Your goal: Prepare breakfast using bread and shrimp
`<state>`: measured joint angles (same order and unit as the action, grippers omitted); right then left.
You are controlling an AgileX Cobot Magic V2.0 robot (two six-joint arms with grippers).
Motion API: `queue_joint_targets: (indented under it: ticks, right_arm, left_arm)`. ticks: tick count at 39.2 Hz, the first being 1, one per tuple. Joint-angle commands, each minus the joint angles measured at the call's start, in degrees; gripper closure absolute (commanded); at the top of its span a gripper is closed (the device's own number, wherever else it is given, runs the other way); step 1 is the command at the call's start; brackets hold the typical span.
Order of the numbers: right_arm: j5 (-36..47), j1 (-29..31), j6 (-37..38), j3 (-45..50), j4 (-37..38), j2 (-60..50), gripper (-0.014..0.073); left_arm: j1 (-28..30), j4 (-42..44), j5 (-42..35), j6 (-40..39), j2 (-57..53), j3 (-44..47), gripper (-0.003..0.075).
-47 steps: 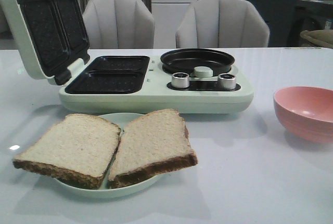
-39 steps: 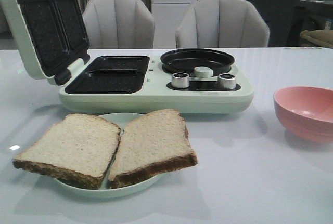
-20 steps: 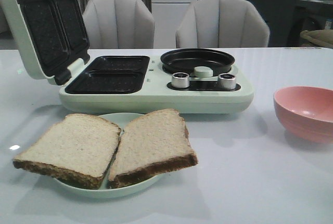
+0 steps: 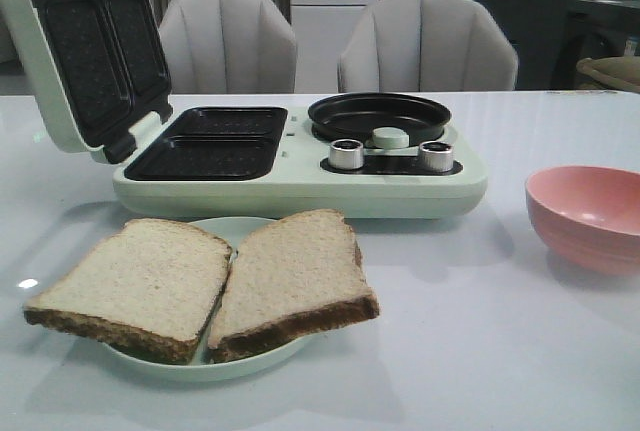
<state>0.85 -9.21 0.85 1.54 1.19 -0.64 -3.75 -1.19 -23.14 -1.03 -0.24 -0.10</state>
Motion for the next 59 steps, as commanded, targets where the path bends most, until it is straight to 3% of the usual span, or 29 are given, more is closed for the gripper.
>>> queue_joint_targets:
  ticks: [1,11,15,38,43,52,59]
  right_arm:
    - [4.2,0.4,-0.2,-1.0,0.5,-1.2,0.0475]
    - [4.2,0.4,-0.2,-1.0,0.5,-1.2,0.0475]
    - [4.2,0.4,-0.2,-1.0,0.5,-1.2,0.0475]
    - [4.2,0.4,-0.2,-1.0,0.5,-1.2,0.0475]
    - [4.2,0.4,-0.2,-1.0,0.5,-1.2,0.0475]
    - [4.2,0.4,-0.2,-1.0,0.5,-1.2,0.0475]
    - [4.2,0.4,-0.2,-1.0,0.5,-1.2,0.0475]
  left_arm:
    - [-0.5,-0.5,0.0,-0.4,-0.4,-4.0,0.0606]
    - [-0.5,-0.6,22.4,-0.4,9.6,-19.5,0.0606]
    - [-0.5,-2.8,27.1,-0.4,14.0,-22.2,0.0606]
    - [-0.5,-3.9,27.1,-0.4,22.0,-22.3,0.0593]
    - [-0.5,-2.9,27.1,-0.4,22.0,-22.3,0.0510]
    - [-0.5,-2.6,27.0,-0.3,22.0,-22.3,0.0203]
    - [-0.5,-1.3,26.5,-0.2,22.0,-22.3,0.0177]
